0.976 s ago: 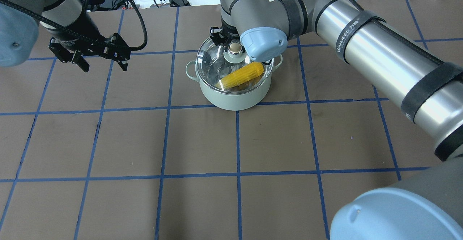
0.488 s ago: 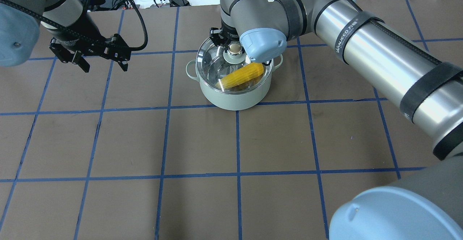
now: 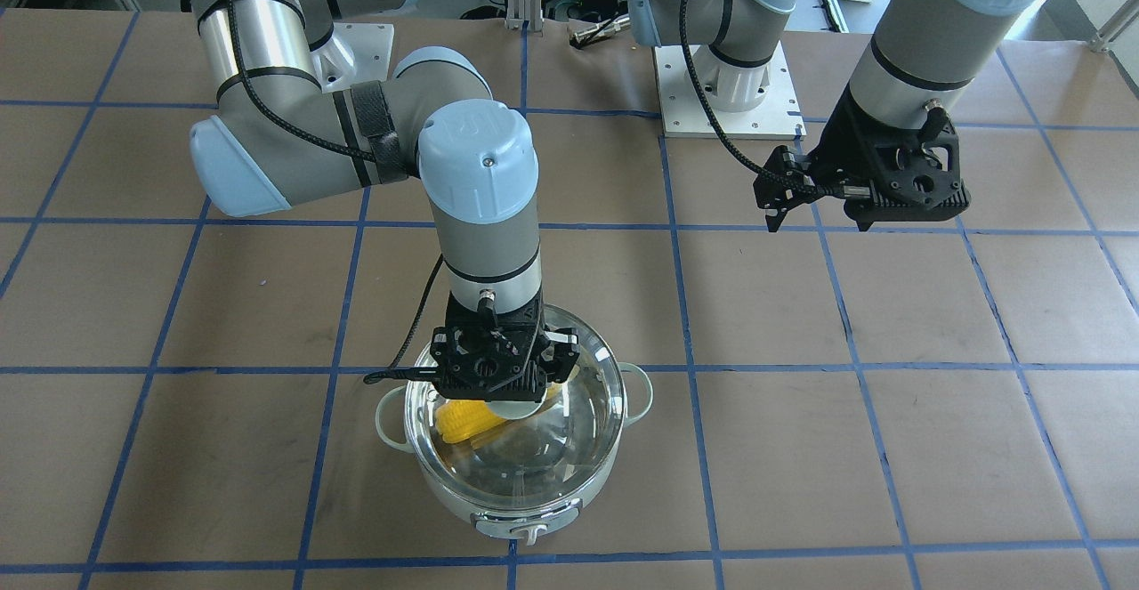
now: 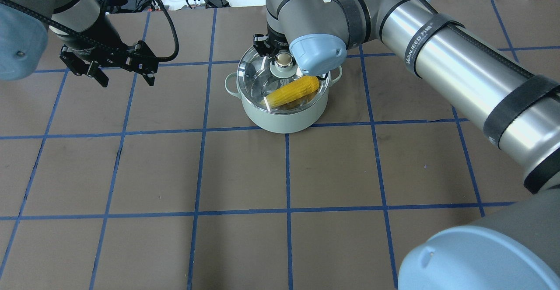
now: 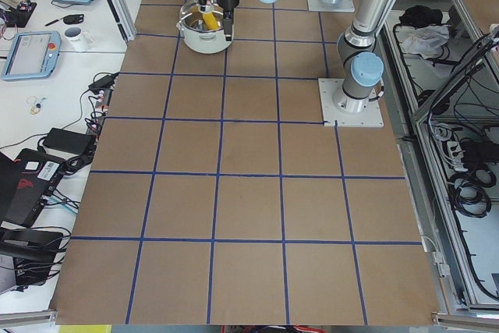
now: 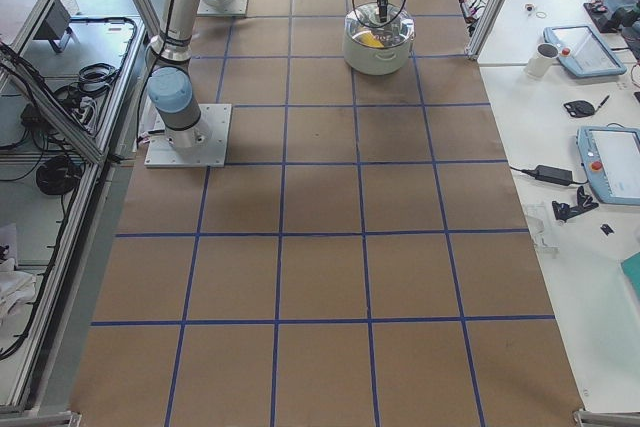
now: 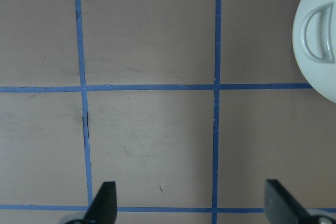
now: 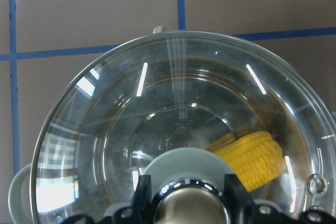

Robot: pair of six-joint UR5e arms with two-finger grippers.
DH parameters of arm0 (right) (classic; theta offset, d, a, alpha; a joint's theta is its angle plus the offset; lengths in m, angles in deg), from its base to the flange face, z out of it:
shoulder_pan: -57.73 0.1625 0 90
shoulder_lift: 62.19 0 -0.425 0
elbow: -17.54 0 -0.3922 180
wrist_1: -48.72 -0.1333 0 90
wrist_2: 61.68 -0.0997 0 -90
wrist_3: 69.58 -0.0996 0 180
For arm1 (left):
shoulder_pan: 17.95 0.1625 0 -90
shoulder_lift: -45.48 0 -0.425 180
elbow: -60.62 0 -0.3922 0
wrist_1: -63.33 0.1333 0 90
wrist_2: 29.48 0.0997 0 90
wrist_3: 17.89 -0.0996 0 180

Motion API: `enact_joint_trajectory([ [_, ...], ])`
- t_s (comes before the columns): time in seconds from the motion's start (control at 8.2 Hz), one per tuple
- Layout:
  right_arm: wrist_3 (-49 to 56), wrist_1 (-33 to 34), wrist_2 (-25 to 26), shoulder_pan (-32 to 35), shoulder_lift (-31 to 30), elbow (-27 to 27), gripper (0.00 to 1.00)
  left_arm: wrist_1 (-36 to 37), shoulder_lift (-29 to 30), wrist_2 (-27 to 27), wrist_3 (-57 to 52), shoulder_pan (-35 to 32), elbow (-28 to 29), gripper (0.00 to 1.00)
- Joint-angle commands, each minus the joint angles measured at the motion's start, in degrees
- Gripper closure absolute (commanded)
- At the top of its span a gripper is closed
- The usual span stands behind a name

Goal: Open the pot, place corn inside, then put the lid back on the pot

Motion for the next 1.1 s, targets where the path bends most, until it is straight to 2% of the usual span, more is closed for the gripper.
enact_joint_trajectory([
  [0.0, 0.2, 0.0, 0.0, 0.0, 0.3, 0.0, 0.55, 0.0, -0.9, 0.3, 0.0, 0.0, 0.2, 0.00],
  [0.24, 0.7, 0.0, 0.0, 0.0, 0.4, 0.0, 0.12, -0.1, -1.0, 0.4, -0.4, 0.0, 0.1, 0.00],
  [0.37, 0.9, 0.1, 0.0, 0.0, 0.3, 0.0, 0.03, 0.1, -1.4, 0.4, -3.7, 0.0, 0.2, 0.00],
  [0.49, 0.9, 0.1, 0.0, 0.0, 0.0, 0.0, 0.00, 0.1, -1.4, 0.1, -4.8, 0.0, 0.3, 0.00],
  [0.73, 1.0, -0.3, -0.1, -0.1, -2.0, -0.1, 0.00, 0.2, -0.9, 0.8, -4.1, 0.0, 0.2, 0.00],
  [0.85, 3.6, -3.9, -0.1, -0.6, -5.1, 0.2, 0.00, 0.1, -1.2, 0.8, -4.1, 0.0, 0.2, 0.00],
  [0.98, 7.1, -10.6, 0.5, -1.6, -10.0, 1.3, 0.00, 0.0, -1.3, 0.8, -2.8, 0.0, 0.2, 0.00],
])
